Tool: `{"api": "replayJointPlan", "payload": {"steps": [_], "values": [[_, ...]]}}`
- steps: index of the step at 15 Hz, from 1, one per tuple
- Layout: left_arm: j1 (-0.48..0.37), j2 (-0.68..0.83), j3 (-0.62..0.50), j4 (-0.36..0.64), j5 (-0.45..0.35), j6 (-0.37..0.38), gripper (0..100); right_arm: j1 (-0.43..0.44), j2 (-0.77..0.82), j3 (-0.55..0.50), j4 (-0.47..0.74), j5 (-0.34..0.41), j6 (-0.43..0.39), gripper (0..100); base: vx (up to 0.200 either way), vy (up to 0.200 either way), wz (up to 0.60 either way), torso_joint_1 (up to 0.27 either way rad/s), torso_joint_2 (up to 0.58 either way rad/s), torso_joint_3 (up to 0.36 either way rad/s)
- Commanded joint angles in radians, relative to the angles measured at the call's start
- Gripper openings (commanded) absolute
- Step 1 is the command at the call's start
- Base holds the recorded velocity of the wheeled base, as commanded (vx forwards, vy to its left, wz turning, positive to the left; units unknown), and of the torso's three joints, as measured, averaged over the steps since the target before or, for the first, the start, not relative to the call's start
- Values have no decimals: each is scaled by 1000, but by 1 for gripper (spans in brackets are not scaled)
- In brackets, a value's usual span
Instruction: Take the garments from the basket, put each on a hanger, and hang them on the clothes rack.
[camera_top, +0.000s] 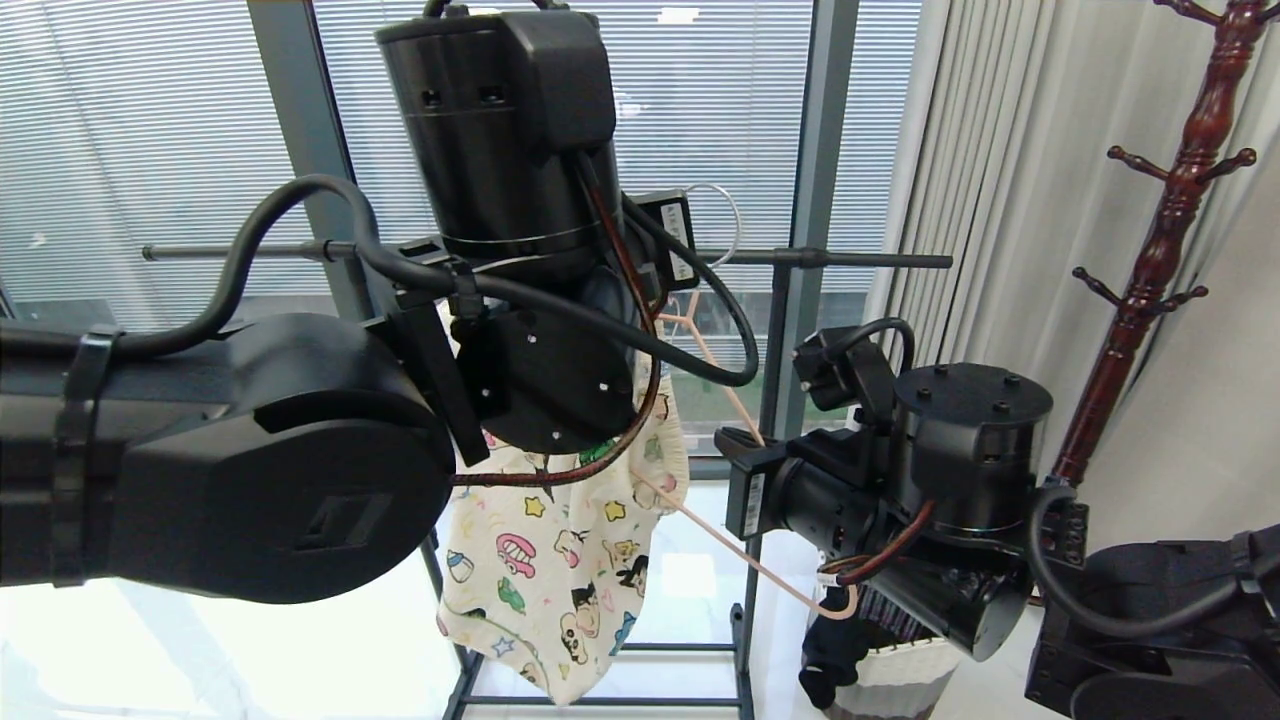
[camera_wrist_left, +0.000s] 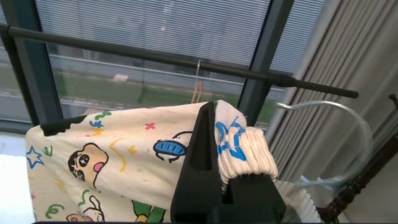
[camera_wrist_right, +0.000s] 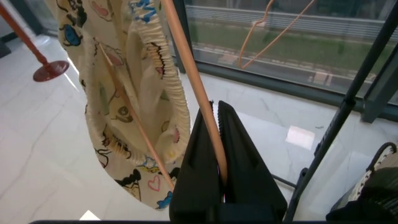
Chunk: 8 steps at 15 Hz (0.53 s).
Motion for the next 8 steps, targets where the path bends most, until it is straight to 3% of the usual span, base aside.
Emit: {"api": "replayJointPlan", "payload": {"steps": [1,3,8], "values": [[-31,-8,-2,1,0,-18,0,1,8,-3,0,0,0,0,0,0,0,0,0,0],[-44,-12,11,1,0,-34,0,0,5,-1,0,-2,0,0,0,0,0,0,0,0],[23,-72,132,1,2,-23,0,-2,1,-3,-3,-46,-6,0,0,0,0,0,0,0]]}}
